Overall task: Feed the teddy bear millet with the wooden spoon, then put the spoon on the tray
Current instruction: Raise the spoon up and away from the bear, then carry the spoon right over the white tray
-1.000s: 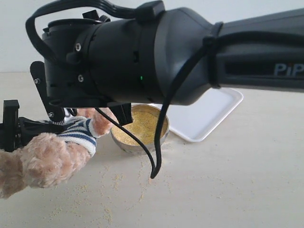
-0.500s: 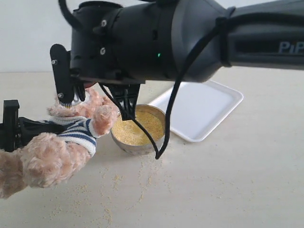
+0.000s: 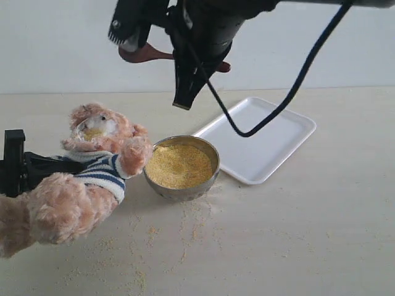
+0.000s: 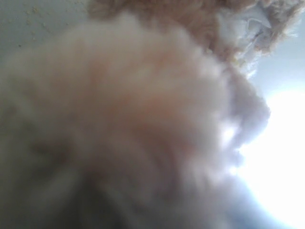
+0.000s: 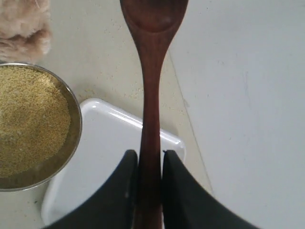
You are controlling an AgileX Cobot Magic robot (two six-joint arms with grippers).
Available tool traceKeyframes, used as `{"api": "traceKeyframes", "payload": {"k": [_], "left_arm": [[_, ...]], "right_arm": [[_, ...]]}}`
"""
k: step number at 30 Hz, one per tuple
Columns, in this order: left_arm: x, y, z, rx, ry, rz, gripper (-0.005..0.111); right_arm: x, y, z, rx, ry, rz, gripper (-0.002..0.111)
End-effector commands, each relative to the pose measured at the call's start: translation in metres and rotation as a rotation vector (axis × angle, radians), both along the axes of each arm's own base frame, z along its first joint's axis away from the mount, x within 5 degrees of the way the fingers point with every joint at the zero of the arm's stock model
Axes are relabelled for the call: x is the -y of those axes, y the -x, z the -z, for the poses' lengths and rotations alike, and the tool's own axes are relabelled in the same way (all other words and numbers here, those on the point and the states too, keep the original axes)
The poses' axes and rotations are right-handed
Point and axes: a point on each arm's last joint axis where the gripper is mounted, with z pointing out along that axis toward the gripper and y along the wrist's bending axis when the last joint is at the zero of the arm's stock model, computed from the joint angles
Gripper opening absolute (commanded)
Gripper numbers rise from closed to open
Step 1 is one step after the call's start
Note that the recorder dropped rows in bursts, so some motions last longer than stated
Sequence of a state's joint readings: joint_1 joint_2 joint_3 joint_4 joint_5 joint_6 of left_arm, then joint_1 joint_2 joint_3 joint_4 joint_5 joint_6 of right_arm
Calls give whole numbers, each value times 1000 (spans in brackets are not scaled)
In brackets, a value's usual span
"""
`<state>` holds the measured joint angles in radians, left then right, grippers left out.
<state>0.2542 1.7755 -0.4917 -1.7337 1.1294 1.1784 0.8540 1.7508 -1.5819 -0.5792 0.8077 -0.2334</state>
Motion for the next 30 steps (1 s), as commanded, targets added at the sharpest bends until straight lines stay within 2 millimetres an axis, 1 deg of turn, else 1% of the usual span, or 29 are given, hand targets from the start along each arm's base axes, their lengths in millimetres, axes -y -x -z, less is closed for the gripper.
{"api": "traceKeyframes", "payload": {"k": [1, 5, 6, 15, 22, 25, 30], "left_arm": [[0, -3, -3, 22, 17, 0, 5], [0, -3, -3, 25, 15, 1, 5], [0, -3, -3, 29, 12, 3, 5], [0, -3, -3, 31, 11, 3, 5], [0, -3, -3, 31, 11, 3, 5], [0, -3, -3, 31, 11, 3, 5], [0, -3, -3, 37, 7, 6, 5]], "right_arm": [[25, -5, -18, -69, -132, 65, 0], [44, -11, -22, -120, -162, 129, 0], [48, -14, -20, -137, -163, 146, 0], [72, -25, -16, -273, -276, 266, 0], [93, -37, -15, -334, -370, 351, 0], [99, -40, -15, -338, -378, 368, 0], [99, -40, -15, -335, -373, 365, 0]]}}
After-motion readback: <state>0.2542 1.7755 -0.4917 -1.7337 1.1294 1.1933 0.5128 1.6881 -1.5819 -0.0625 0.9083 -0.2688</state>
